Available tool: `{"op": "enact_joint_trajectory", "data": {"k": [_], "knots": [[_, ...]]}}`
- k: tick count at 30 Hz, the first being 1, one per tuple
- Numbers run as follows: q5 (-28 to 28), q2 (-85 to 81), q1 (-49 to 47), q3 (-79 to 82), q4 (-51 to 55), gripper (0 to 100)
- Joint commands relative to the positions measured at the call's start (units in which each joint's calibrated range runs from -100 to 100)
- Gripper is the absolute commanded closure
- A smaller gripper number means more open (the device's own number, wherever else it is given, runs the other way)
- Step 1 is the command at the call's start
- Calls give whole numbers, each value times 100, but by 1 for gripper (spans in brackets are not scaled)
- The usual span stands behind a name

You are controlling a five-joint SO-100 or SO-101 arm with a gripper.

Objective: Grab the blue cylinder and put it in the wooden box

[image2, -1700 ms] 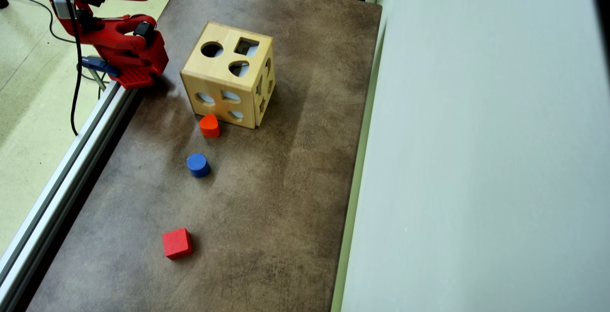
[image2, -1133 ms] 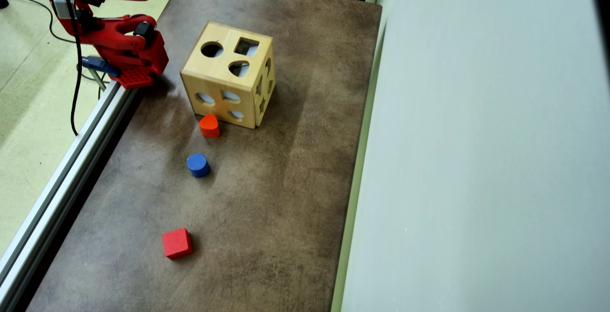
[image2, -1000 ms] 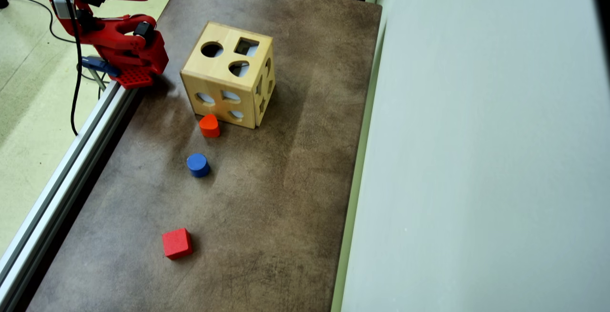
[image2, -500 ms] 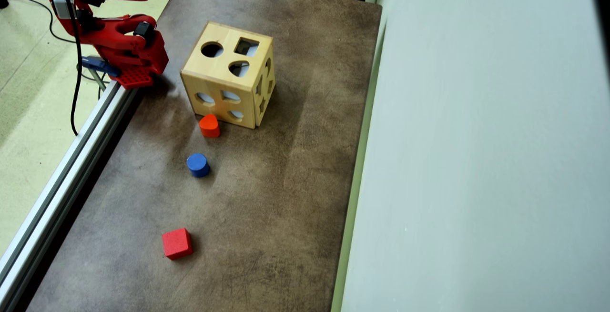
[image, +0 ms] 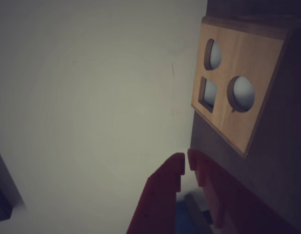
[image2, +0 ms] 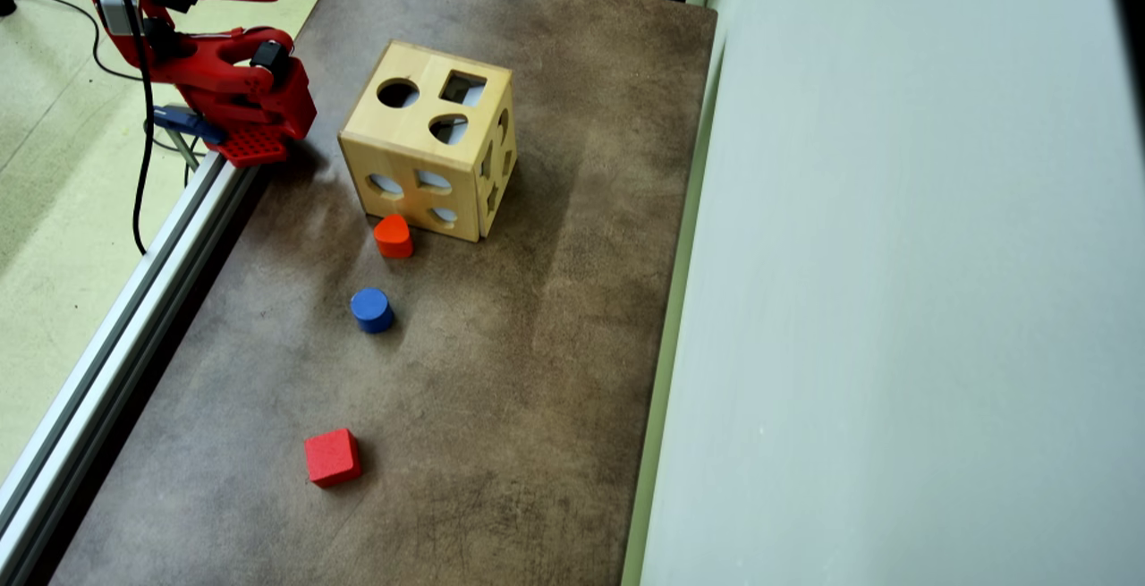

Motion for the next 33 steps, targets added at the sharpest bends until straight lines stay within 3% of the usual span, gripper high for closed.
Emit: {"op": "enact_joint_trajectory", "data": {"k": [1, 33], "knots": [[10, 1, -13, -5, 33, 98], [29, 1, 17, -104, -31, 97]]}}
